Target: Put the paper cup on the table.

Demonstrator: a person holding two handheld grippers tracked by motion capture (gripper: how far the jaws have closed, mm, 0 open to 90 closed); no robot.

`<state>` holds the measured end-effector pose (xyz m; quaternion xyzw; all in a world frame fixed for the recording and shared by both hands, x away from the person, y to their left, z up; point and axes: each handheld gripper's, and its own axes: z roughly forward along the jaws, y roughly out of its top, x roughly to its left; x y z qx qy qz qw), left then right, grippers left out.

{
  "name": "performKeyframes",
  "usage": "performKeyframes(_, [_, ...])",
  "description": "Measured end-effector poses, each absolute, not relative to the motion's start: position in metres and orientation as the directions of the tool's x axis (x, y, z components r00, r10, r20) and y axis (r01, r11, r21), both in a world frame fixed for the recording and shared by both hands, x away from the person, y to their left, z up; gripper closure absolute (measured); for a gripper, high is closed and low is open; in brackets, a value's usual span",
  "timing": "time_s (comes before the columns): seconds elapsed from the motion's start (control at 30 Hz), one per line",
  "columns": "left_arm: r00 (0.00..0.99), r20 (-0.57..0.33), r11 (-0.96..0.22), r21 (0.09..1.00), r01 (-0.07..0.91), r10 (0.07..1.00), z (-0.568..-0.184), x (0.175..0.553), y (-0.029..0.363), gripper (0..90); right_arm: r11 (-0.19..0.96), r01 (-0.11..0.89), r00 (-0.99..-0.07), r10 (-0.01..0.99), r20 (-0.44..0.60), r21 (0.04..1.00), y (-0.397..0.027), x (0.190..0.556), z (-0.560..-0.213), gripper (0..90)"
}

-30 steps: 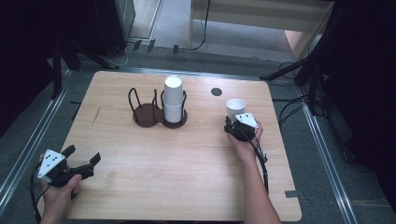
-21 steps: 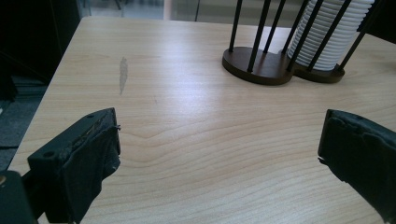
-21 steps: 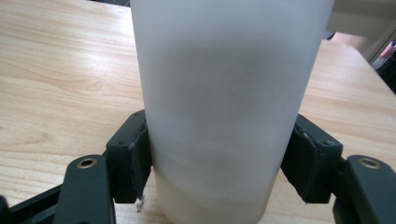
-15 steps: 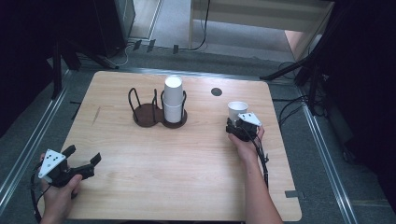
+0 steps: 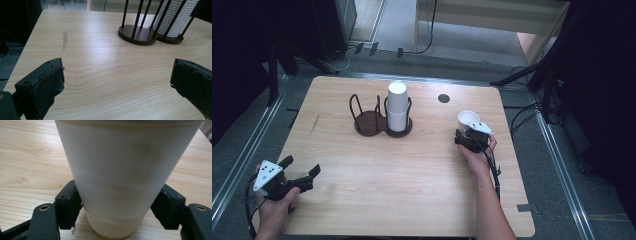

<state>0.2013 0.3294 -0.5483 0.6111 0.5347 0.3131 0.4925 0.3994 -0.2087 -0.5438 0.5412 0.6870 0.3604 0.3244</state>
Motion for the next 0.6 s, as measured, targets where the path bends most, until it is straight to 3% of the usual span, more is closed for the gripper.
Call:
performKeyframes(0.5, [0.231,-0.144,0.057,0.937,0.346,0.962,-0.548,0.201,0.329,0.0,0.131,0.479,-0.237,0.971,-0.015,0.868,-0.216,0.388,-0.54,0.8])
performKeyframes(0.6, [0.23,-0.141,0.055,0.937,0.346,0.963,-0.548,0.201,0.329,0.0,0.128,0.465,-0.237,0.971,-0.016,0.876,-0.221,0.382,-0.539,0.0])
